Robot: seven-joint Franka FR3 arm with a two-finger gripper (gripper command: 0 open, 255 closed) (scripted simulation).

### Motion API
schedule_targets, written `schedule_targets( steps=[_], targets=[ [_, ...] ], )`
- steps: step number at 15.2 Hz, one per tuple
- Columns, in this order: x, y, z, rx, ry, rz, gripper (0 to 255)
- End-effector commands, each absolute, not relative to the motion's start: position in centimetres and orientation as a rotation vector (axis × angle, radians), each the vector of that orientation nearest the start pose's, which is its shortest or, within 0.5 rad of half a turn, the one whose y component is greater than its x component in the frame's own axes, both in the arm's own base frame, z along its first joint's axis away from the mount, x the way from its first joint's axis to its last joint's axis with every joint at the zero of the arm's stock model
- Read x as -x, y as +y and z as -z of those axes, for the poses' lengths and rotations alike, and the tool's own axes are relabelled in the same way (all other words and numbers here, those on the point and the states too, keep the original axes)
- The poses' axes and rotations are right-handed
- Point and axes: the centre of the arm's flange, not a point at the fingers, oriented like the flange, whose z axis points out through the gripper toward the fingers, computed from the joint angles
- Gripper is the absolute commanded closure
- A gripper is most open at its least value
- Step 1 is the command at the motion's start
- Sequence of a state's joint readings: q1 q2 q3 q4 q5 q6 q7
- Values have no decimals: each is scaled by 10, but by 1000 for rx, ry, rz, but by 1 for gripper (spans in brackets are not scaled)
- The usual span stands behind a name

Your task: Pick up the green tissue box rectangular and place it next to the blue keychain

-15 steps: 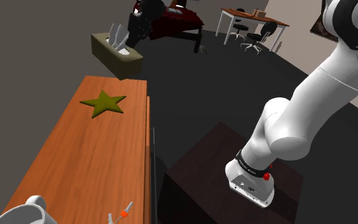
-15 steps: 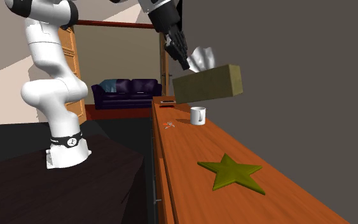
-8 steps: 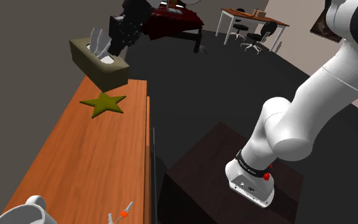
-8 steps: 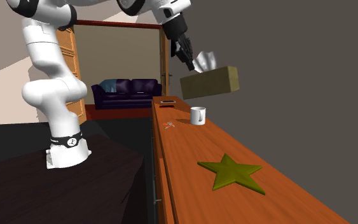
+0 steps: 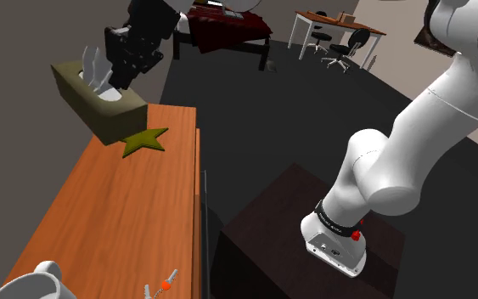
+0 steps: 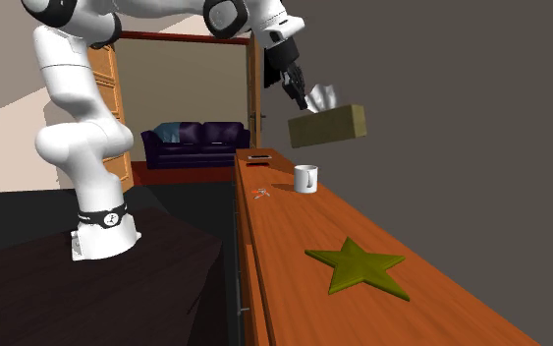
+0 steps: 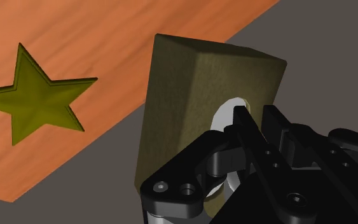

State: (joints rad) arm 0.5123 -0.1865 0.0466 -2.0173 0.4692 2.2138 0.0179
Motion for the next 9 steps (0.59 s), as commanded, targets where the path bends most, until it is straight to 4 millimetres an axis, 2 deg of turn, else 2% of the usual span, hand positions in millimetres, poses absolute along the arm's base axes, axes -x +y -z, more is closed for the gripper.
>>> schedule_targets(
  steps=[1, 8, 9],
  targets=[
    [-437, 328, -579, 2581, -429, 327, 255],
    [-404, 415, -580, 2581, -429, 327, 255],
    [-394, 438, -580, 2581, -429, 327, 255]
  ],
)
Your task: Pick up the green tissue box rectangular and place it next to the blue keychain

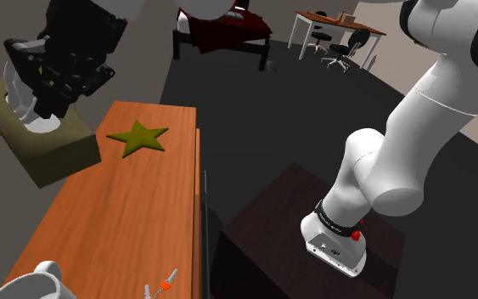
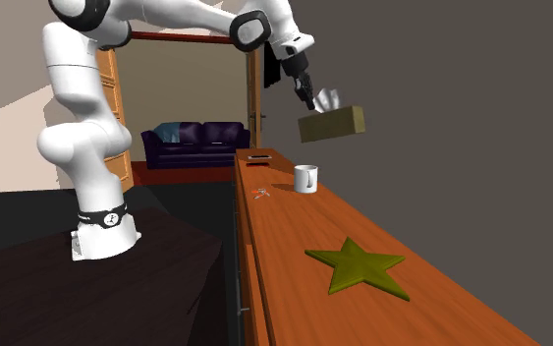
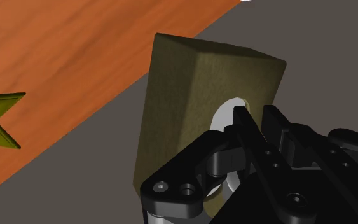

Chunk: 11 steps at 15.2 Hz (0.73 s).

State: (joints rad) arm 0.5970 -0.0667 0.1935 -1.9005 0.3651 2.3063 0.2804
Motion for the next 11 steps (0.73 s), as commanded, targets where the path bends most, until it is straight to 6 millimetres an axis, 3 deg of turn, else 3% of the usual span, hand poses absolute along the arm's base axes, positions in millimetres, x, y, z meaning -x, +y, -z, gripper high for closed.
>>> schedule_targets(
  steps=[1, 11],
  targets=[
    [-394, 438, -575, 2581, -429, 327, 255],
    [-394, 438, -522, 2581, -429, 327, 255]
  ],
)
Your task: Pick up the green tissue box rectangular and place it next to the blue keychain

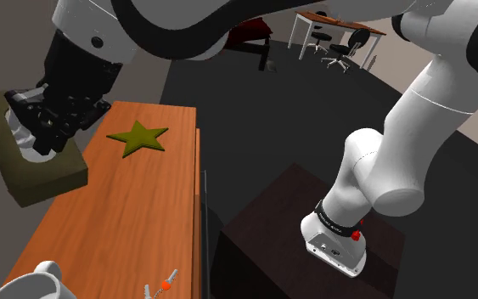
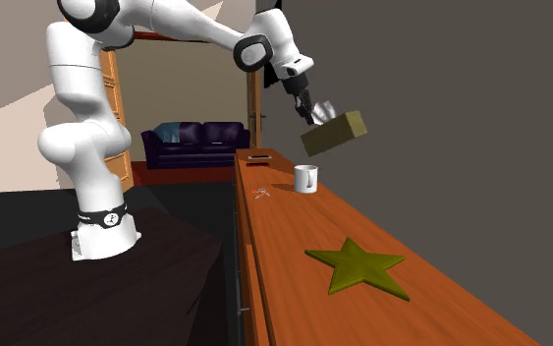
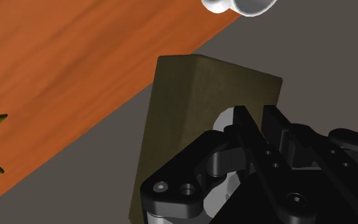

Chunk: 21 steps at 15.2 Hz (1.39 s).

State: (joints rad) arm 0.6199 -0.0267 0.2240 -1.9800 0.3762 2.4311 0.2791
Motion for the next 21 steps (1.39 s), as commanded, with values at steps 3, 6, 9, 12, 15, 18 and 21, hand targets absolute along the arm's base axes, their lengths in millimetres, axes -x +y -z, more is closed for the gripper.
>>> schedule_targets(
  steps=[3, 6, 9, 12, 15, 18, 21],
  targets=[
    [-394, 438, -506, 2581, -429, 327, 255],
    [-394, 438, -491, 2581, -429, 327, 255],
    [-394, 438, -475, 2581, -429, 327, 255],
    [-394, 438, -459, 2581, -429, 327, 255],
    [-394, 438, -443, 2581, -429, 327, 255],
    [-394, 438, -427, 2581, -429, 327, 255],
    [-394, 438, -411, 2581, -429, 327, 255]
  ],
)
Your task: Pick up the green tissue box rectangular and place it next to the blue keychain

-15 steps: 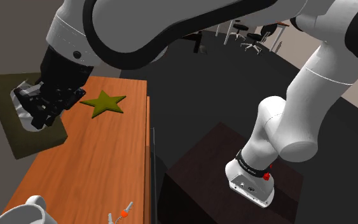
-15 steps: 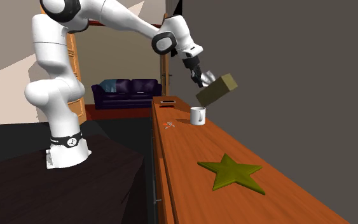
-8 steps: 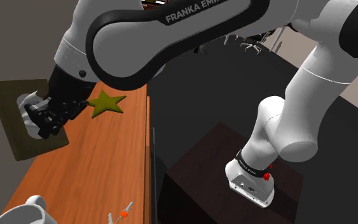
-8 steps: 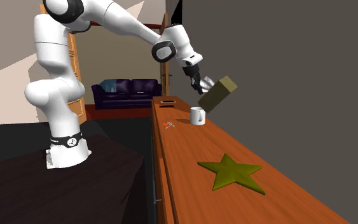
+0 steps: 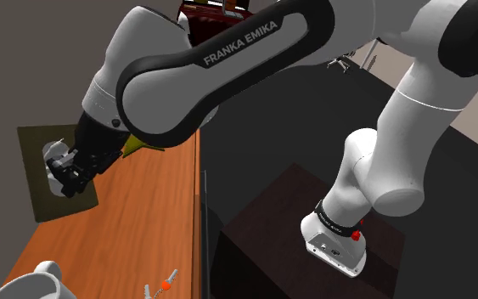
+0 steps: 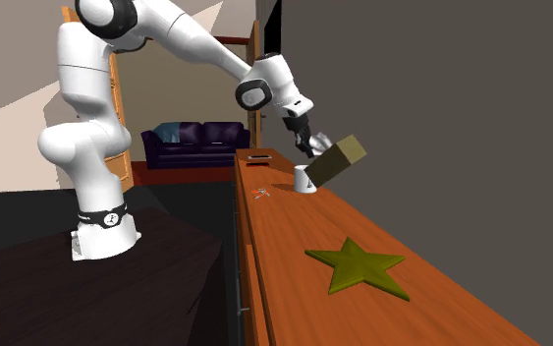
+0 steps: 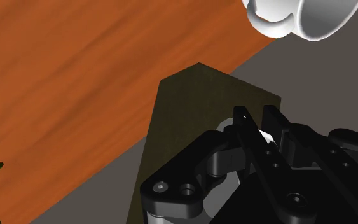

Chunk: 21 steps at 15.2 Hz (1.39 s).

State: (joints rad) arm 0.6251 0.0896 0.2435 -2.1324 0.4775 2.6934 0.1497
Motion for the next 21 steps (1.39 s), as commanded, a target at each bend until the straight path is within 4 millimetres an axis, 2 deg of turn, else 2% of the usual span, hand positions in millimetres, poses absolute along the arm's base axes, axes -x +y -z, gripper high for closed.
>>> schedule_targets(
  steps=[1, 10, 18, 19, 21],
  targets=[
    [-394, 438, -406, 2581, -429, 327, 255],
    [-394, 438, -359, 2581, -429, 327, 255],
    [-394, 438, -358, 2581, -429, 327, 255],
    [-394, 438, -358, 2581, -429, 327, 0],
    [-394, 438, -358, 2581, -429, 327, 0]
  ],
)
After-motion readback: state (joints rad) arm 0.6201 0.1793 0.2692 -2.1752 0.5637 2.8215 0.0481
